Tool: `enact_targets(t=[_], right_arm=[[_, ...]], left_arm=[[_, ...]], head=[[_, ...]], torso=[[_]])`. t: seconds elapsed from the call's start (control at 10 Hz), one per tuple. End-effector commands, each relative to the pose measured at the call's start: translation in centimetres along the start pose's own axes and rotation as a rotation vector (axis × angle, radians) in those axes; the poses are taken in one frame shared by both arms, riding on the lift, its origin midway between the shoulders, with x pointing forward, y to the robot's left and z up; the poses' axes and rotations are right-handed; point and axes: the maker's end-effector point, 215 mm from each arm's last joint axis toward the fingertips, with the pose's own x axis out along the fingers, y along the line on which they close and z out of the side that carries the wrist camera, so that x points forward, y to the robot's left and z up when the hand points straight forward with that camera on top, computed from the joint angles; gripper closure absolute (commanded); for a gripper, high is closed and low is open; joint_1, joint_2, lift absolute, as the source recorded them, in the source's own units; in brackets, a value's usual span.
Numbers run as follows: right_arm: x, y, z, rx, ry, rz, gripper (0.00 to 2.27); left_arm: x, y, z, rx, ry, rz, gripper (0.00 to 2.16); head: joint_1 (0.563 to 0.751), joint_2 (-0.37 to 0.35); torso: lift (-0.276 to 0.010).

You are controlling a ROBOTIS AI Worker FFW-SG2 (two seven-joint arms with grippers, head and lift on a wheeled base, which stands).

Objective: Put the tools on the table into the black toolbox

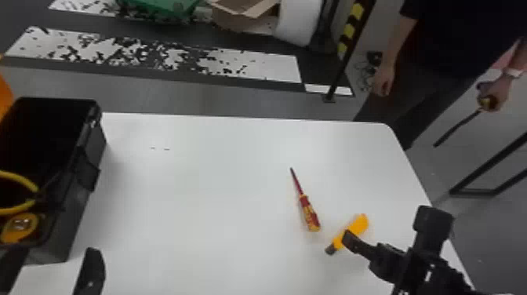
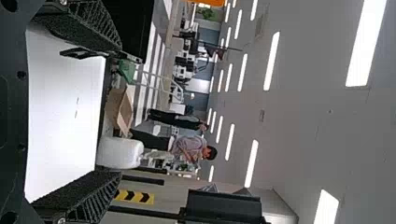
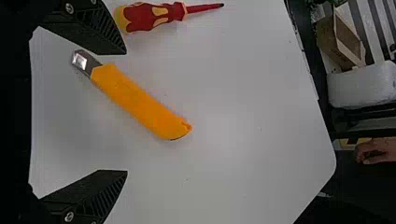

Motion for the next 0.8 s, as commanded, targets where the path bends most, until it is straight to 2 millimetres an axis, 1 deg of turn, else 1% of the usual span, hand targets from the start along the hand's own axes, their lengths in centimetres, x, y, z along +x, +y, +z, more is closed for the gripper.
enact_targets(t=[0.0,0.2,0.4,0.7], right_arm=[[0.7,0.4,0.6,0.004,0.006,0.001,0.1],[1.4,0.5,0.8,0.009,0.016,-0.002,0.1],[2.0,0.4,0.3,0.017,0.029,-0.003,0.1],[2.3,0.6,-0.3,0.028,0.04,0.006,0.1]], left_arm=[[0.1,0.0,-0.1,0.0,0.004,-0.003,0.04],[0.1,0.0,-0.2,0.001,0.006,-0.006,0.04],[0.2,0.0,-0.5,-0.001,0.015,-0.005,0.04],[0.2,0.0,-0.6,0.0,0.018,-0.007,0.04]], head=[[0.695,-0.187],[0.695,-0.186],[0.695,-0.183],[0.695,-0.18]], torso=[[-0.075],[-0.075],[-0.075],[-0.075]])
